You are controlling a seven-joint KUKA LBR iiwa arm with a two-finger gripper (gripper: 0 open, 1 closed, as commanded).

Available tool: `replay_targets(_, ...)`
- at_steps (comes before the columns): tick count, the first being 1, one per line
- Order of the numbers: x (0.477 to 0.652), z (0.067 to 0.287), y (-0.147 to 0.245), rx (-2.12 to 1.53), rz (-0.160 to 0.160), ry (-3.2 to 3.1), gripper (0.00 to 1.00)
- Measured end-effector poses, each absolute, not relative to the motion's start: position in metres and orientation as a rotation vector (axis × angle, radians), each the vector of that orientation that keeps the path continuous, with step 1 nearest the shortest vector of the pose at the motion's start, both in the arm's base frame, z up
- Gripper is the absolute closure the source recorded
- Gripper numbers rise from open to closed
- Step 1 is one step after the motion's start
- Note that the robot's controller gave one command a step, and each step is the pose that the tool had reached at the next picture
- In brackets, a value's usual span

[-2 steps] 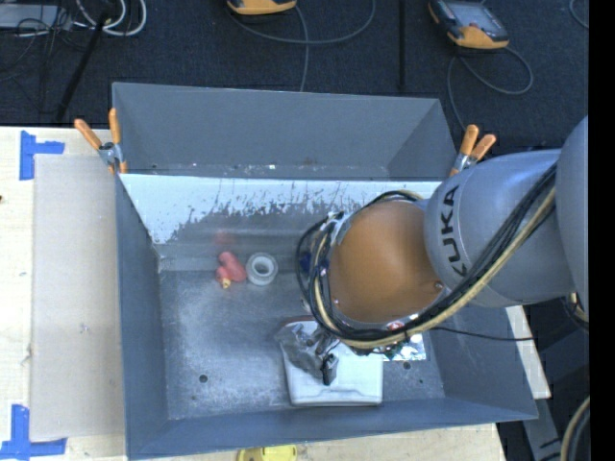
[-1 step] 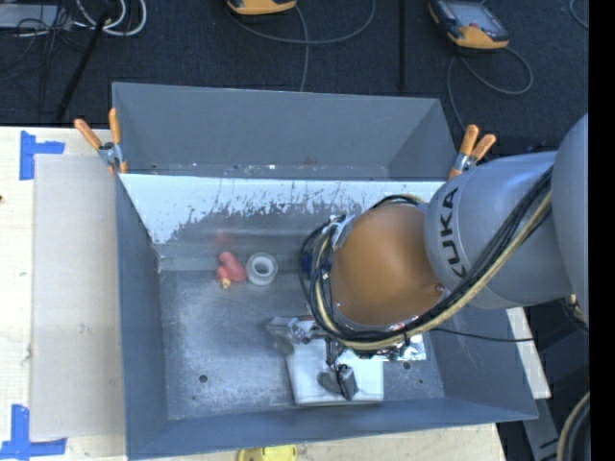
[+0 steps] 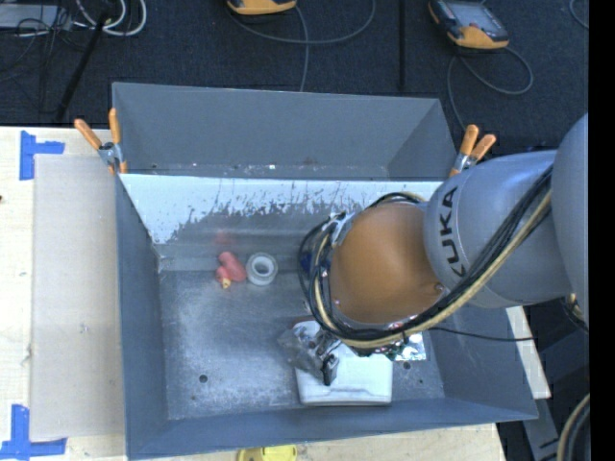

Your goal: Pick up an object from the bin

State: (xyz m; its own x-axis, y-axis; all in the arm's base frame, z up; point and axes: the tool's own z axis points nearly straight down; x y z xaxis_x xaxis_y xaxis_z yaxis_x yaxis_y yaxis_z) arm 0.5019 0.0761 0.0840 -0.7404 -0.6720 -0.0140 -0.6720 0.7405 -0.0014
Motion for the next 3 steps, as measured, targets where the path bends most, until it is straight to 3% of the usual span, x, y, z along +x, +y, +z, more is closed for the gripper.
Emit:
replay_targets(1, 0.500, 0.081, 0.074, -1.125, 0.003, 2.927, 0.00)
replay_targets(2, 0.579, 0.123, 0.056, -1.438, -0.002, 2.786, 0.00)
replay_targets(3, 0.592, 0.089, 0.048, -1.702, 0.003, 2.639, 0.00)
